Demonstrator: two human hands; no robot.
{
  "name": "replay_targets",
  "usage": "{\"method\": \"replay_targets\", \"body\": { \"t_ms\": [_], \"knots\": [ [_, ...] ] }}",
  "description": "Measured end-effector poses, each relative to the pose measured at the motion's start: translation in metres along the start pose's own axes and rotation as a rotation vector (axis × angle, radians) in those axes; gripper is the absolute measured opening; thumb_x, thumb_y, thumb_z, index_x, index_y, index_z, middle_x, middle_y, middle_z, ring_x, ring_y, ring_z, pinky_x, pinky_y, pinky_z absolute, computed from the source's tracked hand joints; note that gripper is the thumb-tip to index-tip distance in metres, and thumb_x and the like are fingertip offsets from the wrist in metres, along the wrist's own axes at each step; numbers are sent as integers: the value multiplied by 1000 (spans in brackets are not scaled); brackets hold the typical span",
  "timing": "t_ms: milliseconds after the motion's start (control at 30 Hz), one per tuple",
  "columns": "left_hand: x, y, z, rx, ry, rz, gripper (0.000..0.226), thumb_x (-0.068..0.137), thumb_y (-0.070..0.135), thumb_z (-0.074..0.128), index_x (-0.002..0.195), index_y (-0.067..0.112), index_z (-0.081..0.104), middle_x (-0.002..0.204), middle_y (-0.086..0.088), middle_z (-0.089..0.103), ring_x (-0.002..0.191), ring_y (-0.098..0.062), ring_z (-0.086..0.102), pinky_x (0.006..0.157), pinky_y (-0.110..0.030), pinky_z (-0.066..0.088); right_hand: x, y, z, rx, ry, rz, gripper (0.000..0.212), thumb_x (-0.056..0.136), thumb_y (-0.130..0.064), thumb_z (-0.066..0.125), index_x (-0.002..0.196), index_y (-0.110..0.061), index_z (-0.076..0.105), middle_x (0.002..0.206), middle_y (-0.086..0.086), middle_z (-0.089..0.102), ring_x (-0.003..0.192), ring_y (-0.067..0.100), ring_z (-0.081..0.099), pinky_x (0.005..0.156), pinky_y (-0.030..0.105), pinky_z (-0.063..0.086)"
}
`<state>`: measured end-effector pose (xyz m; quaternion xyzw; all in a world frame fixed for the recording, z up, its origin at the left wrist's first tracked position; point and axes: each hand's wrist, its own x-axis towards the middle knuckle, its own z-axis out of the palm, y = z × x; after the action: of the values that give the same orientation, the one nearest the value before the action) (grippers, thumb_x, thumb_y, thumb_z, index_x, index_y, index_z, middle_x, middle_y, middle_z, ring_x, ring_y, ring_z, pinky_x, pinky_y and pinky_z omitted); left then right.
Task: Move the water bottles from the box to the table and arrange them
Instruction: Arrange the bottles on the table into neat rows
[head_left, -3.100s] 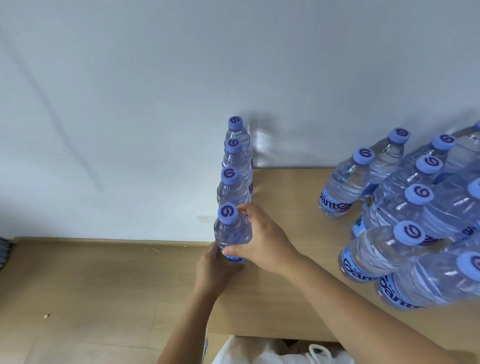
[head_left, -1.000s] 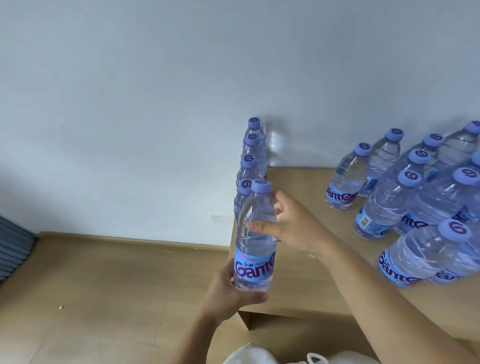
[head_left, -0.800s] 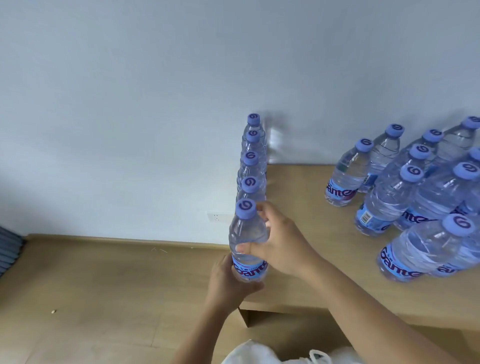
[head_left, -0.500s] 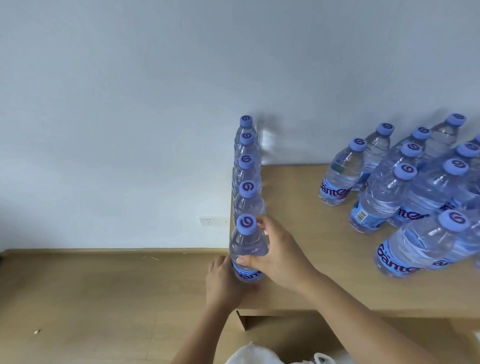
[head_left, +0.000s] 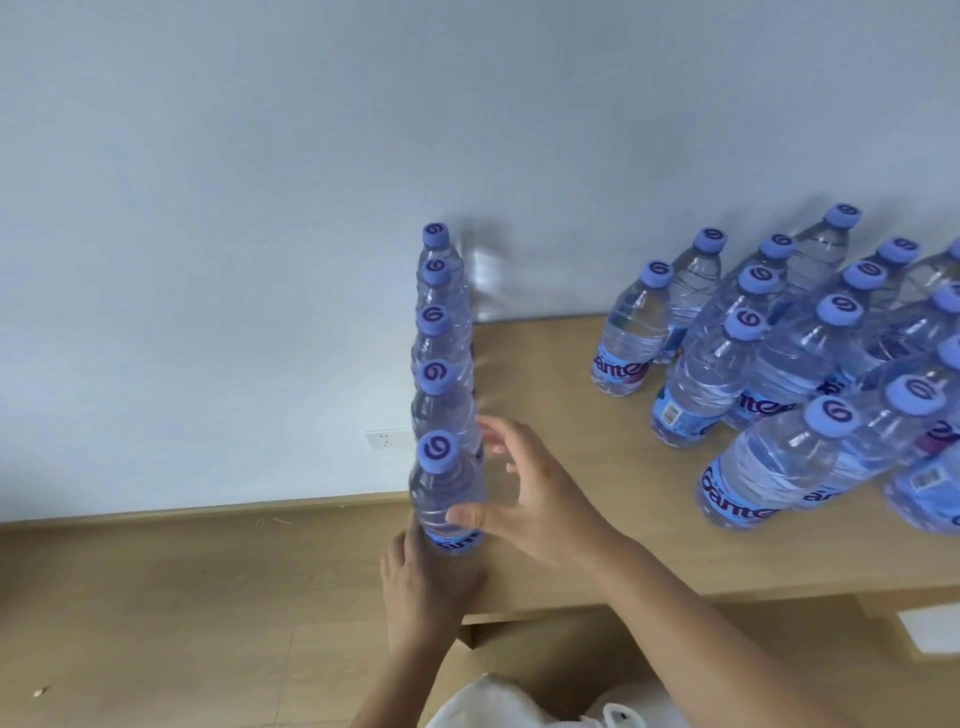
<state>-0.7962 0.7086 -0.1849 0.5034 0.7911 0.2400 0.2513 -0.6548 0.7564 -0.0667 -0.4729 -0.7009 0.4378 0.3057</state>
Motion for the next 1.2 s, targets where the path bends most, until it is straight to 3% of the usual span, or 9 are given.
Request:
{"method": "replay_targets", "body": {
  "t_ms": [100, 200, 333, 433, 633, 833, 933, 1033, 1200],
  "knots": [
    [-36, -3, 5, -153, 130, 13, 66, 61, 17, 81, 117, -4, 56, 104, -19, 56, 104, -38, 49, 91, -34, 33, -16, 3, -37, 56, 180, 6, 49, 79, -32, 72, 117, -40, 42, 109, -15, 57, 101, -4, 54, 92, 16, 43],
    [-68, 21, 6, -379, 255, 187, 33, 56, 32, 63, 84, 15, 60, 78, 3, 52, 76, -16, 50, 73, -11, 36, -37, 12, -82, 35, 381, 0, 28, 84, -19, 68, 105, -31, 55, 96, -9, 64, 93, 2, 60, 89, 22, 47],
    [-73, 77, 24, -367, -78, 437, 37, 59, 13, 72, 83, 35, 52, 76, 8, 54, 75, 4, 52, 68, -2, 39, -63, 28, -126, -90, 782, -93, 12, 84, -14, 64, 96, -14, 62, 91, -5, 63, 89, 10, 59, 86, 17, 44],
    [-66, 124, 49, -320, -257, 531, 35, 68, 11, 78, 97, 20, 61, 86, 5, 60, 84, 1, 55, 75, -3, 37, -77, 45, -151, -322, 994, -162, 23, 81, -10, 64, 101, 0, 61, 95, 4, 58, 91, 14, 51, 87, 12, 38],
    [-57, 176, 88, -264, -389, 470, 45, 74, 16, 77, 115, 13, 59, 100, 9, 58, 89, 2, 54, 74, 0, 35, -85, 78, -167, -32, 726, 214, 45, 83, -29, 69, 121, -19, 49, 116, -12, 54, 113, 5, 49, 84, 0, 31],
    [-46, 188, 95, -248, -551, 321, 83, 64, 27, 85, 135, 27, 42, 123, 17, 52, 106, -3, 53, 81, -10, 38, -81, 68, -180, 65, 646, 103, 23, 81, -45, 67, 91, -25, 59, 83, -23, 63, 82, -5, 56, 74, 11, 41],
    [-45, 185, 87, -498, -624, 278, 73, 50, 12, 88, 114, 22, 54, 96, 12, 69, 83, -4, 64, 71, -19, 51, -71, 45, -194, 395, 501, 4, 18, 78, -33, 65, 89, -19, 65, 86, -12, 69, 86, 3, 63, 79, 17, 48],
    [-45, 180, 76, -667, -444, 211, 73, 40, 19, 88, 105, 18, 54, 87, 5, 71, 76, -12, 67, 65, -27, 56, -48, 23, -202, 444, 323, -27, 21, 78, -31, 63, 95, -20, 66, 98, -4, 70, 99, 11, 63, 90, 27, 49],
    [-25, 181, 57, -671, -89, 67, 68, 37, 25, 84, 96, 32, 51, 84, 13, 67, 74, -5, 66, 62, -25, 54, 7, 5, -188, -52, 147, 137, 68, 67, -59, 69, 120, -22, 50, 114, -9, 63, 110, 9, 57, 99, 36, 43]
  ]
}}
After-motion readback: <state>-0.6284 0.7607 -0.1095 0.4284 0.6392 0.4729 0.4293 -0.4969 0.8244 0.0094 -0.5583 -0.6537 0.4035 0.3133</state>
